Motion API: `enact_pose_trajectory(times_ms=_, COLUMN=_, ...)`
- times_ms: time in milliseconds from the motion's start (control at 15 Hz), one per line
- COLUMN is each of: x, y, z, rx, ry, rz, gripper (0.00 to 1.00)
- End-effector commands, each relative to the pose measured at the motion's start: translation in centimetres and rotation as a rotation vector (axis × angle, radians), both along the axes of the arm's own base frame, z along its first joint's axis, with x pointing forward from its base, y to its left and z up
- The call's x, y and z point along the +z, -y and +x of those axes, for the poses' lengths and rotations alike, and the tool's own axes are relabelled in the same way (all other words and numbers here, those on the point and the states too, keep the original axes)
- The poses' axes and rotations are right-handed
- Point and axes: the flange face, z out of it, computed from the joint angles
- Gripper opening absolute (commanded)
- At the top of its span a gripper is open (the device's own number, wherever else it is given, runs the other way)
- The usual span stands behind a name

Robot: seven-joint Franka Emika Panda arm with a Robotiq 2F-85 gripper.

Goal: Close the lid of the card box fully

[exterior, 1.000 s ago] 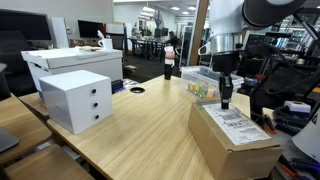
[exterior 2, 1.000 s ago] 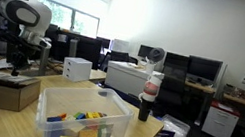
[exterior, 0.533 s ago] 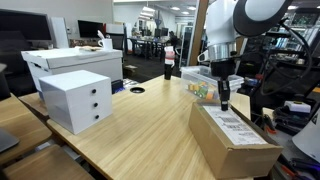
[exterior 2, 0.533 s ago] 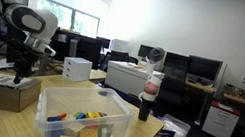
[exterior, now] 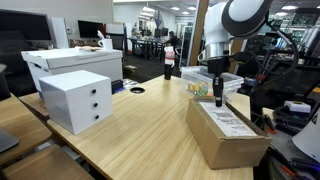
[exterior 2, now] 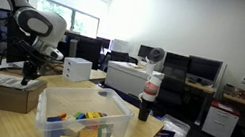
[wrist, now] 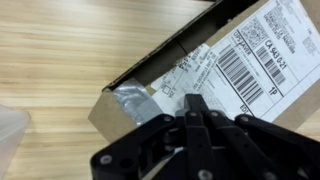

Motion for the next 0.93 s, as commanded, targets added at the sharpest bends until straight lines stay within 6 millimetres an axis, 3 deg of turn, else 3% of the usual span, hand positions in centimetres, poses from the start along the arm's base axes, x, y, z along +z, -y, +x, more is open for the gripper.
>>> enact_pose_trajectory(times_ms=0, x=-1.5, y=1.0, z=0.5, rx=-0.147, ry=0.015, rz=0.043, gripper=0.02)
enact_pose_trajectory(times_ms=533, x=-1.6, y=1.1, z=1.6, rx=-0.437, ry=0.066, rz=0.171, gripper=0.03)
enact_pose_trajectory(times_ms=867, x=-1.8, y=0.8, z=2.0, rx=-0.42, ry=0.054, rz=0.137, gripper=0.02)
